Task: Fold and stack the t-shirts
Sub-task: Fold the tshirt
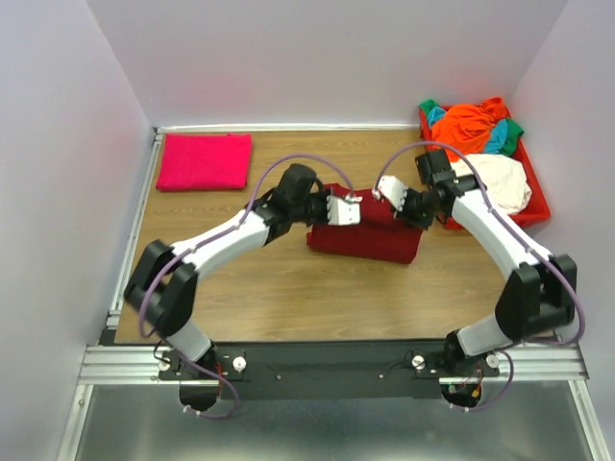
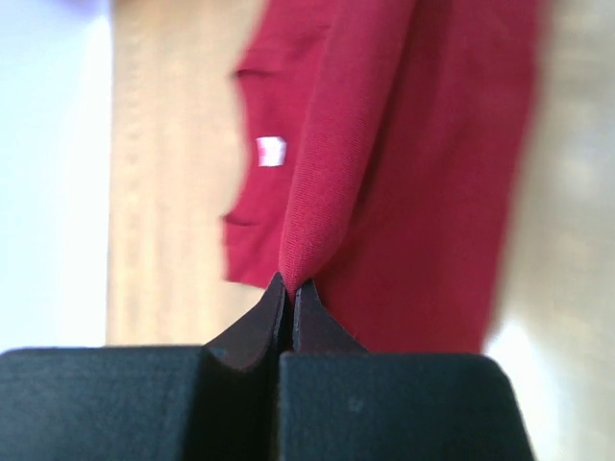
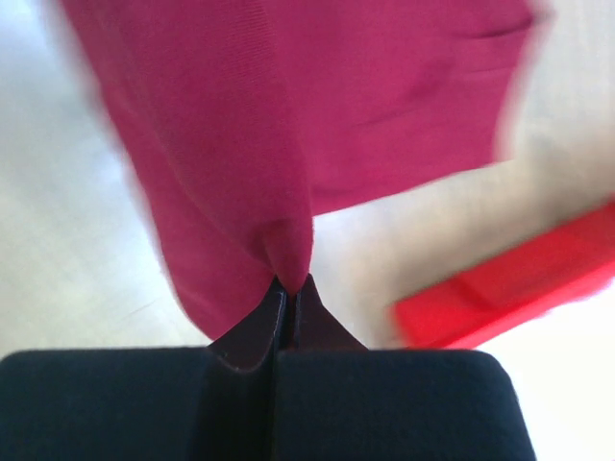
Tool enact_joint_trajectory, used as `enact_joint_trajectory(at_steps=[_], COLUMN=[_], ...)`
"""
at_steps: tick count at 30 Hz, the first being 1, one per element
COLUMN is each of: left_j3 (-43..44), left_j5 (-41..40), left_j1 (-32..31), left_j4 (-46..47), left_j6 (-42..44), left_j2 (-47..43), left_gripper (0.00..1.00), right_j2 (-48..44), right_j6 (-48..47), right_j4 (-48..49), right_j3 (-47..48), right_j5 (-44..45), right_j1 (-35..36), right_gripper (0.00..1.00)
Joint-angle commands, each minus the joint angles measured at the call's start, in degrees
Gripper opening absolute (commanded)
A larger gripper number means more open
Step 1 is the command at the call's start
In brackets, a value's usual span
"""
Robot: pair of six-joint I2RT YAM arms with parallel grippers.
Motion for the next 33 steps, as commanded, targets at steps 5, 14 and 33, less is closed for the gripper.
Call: enact_joint_trajectory(at_steps=[5,14,33], left_j3=[18.83,34.48,-0.91], left_j5=[0.14,-6.36,0.93], left_j1=[5.97,7.11,3.34], left_j4=[3.08,6.17,11.89], left_j6=[-0.36,-7.39,-4.76], left_j2=[19.28,35.10,6.13], left_gripper=[0.00,0.00,0.00], right_j2=[17.20,35.75,8.18], right_j6=[6.52,14.95,7.51], right_j4=[14.60,18.05,15.17], right_j3=[14.18,29.74,2.09], right_j5=[8.35,11.78,-7.01], right_j1=[-6.87,-7.66,-7.66], right_gripper=[0.01,0.01,0.01])
